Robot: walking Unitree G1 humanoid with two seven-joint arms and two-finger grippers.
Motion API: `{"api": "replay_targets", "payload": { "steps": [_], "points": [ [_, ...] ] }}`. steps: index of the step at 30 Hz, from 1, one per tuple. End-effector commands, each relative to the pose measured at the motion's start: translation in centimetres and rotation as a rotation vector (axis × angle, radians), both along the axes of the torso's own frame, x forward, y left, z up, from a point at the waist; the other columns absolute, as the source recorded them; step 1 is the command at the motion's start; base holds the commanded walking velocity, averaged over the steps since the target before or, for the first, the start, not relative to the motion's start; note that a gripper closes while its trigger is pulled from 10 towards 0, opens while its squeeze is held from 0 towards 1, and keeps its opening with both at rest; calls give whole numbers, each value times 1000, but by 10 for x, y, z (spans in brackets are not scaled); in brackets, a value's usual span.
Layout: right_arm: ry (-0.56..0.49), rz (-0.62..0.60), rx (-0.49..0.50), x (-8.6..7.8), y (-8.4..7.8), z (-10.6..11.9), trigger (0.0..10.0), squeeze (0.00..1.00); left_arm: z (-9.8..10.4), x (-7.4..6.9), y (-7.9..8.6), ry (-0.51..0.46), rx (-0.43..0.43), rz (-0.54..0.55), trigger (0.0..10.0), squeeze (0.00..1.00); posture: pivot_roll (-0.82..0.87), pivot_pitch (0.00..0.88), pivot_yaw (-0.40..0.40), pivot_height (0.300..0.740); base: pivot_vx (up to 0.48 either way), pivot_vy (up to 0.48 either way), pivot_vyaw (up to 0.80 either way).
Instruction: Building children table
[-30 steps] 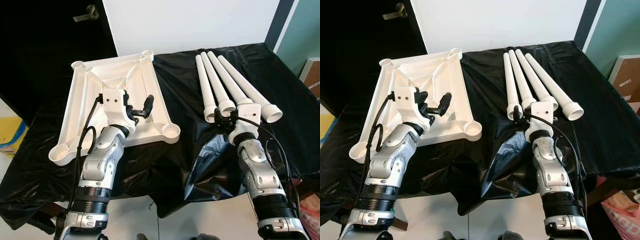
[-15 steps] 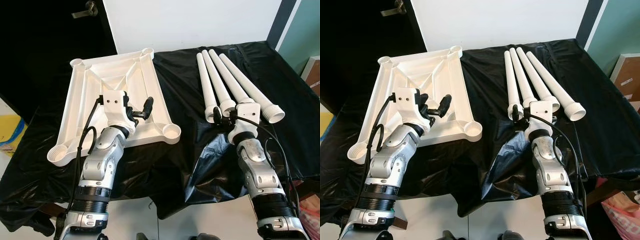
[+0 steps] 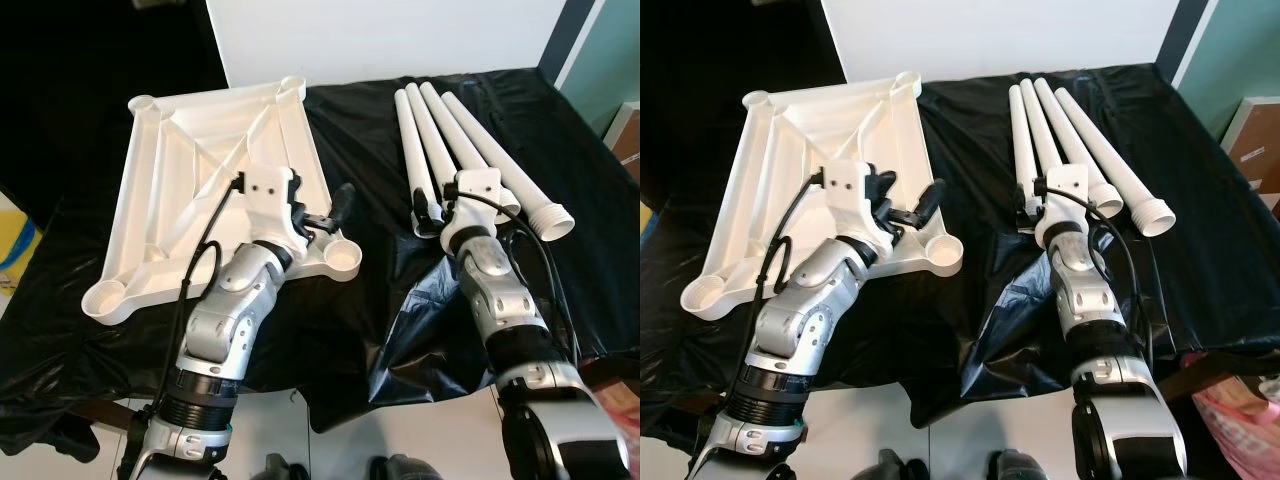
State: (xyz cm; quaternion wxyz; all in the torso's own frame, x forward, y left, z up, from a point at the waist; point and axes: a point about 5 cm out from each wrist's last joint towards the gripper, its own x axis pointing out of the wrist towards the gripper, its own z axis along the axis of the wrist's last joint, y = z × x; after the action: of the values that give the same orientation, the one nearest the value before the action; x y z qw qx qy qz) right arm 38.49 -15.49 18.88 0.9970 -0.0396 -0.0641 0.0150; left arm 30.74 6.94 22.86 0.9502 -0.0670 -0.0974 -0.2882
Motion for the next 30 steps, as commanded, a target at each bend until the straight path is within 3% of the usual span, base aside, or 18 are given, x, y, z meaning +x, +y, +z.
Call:
{"api": "replay_targets", "payload": {
  "steps": [1, 9, 22, 23, 24, 30],
  "points": [
    [44, 20, 22, 2, 5, -8, 10000, 0, 1, -8, -6, -13, 21, -112, 10000, 0, -128, 208, 22, 740, 0, 0, 0],
    [152, 74, 69, 13, 23, -17, 10000, 0, -2, -14, -4, 17, 29, -97, 10000, 0, -101, 237, 16, 740, 0, 0, 0],
    [252, 34, 103, 18, 30, -25, 10000, 0, -3, -18, -3, 30, 39, -87, 10000, 0, -84, 243, 19, 740, 0, 0, 0],
    [252, 39, 111, 18, 31, -24, 7647, 0, -3, -18, -2, 32, 41, -84, 10000, 0, -85, 245, 21, 740, 0, 0, 0],
    [239, 43, 108, 19, 32, -22, 0, 0, -3, -18, -1, 34, 43, -80, 10000, 0, -87, 246, 22, 740, 0, 0, 0],
    [220, 47, 103, 19, 33, -20, 0, 0, -4, -18, -1, 38, 46, -77, 10000, 0, -93, 243, 22, 740, 0, 0, 0]
  ]
}}
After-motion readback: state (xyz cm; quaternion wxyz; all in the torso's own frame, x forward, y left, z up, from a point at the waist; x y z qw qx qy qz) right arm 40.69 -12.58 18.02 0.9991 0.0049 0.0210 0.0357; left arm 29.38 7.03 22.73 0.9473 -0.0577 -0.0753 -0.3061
